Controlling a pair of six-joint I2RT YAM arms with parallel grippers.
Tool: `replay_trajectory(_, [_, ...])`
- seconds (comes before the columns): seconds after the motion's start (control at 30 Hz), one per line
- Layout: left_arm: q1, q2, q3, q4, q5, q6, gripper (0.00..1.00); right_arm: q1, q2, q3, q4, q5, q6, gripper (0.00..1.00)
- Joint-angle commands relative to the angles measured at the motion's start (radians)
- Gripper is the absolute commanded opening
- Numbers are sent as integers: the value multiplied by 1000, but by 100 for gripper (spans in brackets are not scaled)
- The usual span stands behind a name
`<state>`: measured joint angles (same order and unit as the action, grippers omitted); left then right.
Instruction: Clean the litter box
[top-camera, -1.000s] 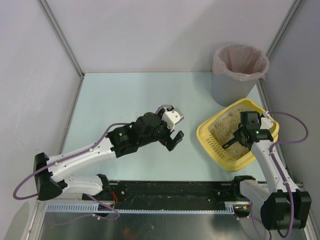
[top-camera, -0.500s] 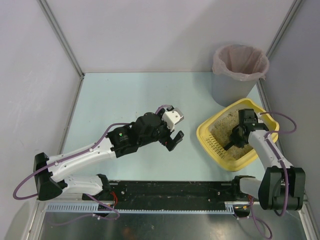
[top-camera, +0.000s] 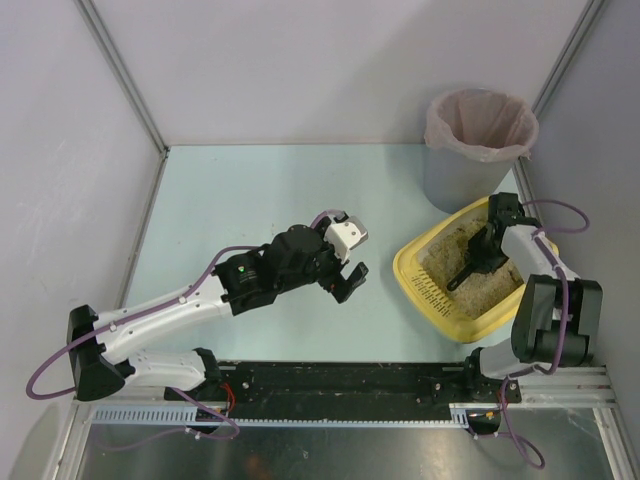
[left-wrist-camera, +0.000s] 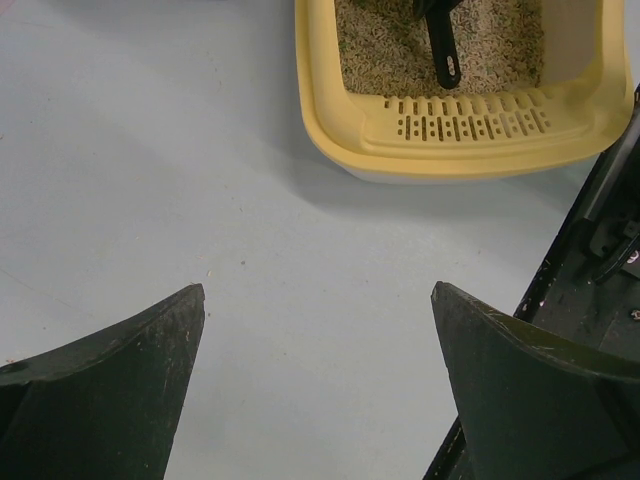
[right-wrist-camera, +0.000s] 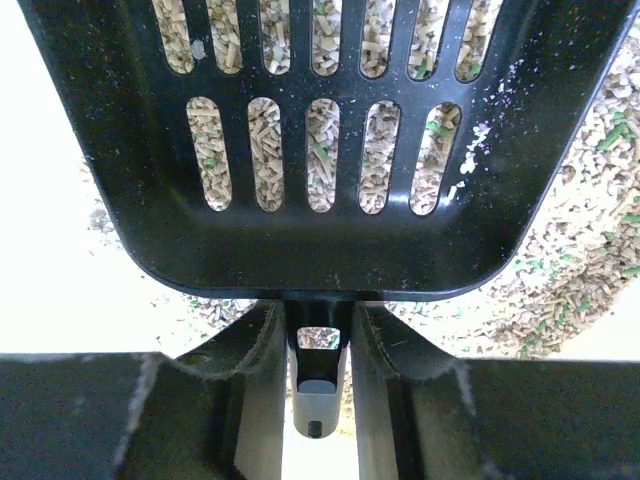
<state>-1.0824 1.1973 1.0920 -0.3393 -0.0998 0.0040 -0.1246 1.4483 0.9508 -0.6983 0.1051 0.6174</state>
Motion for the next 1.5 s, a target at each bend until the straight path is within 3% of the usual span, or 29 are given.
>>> replay_trajectory(0.0, [-5, 4, 12, 25, 17, 2, 100, 5, 8, 55, 12, 17, -44, 35])
replay_trajectory(0.07, [-5, 5, 12, 25, 20, 2, 100, 16, -12, 52, 19, 37, -30, 52])
replay_trajectory(0.17, [-5, 5, 12, 25, 20, 2, 99, 54, -37, 52, -9, 123, 5, 64])
replay_trajectory(0.27, [-5, 5, 12, 25, 20, 4, 100, 109, -55, 49, -30, 215, 31, 65])
replay_trajectory(0.6, [-5, 4, 12, 25, 20, 2, 100, 174, -193, -150, 29, 214, 108, 46])
replay_trajectory(1.13, [-5, 13, 12, 25, 18, 2, 100, 171, -112, -211, 140, 200, 110, 41])
replay_trajectory(1.23, [-5, 13, 11, 25, 14, 2, 100, 171, -118, -211, 140, 196, 111, 34])
replay_trajectory(1.37, [-5, 16, 11, 25, 6, 2, 100, 155, -167, -208, 123, 154, 110, 18])
replay_trajectory(1.47, [-5, 22, 12, 25, 3, 2, 100, 132, -212, -193, 105, 110, 91, 13])
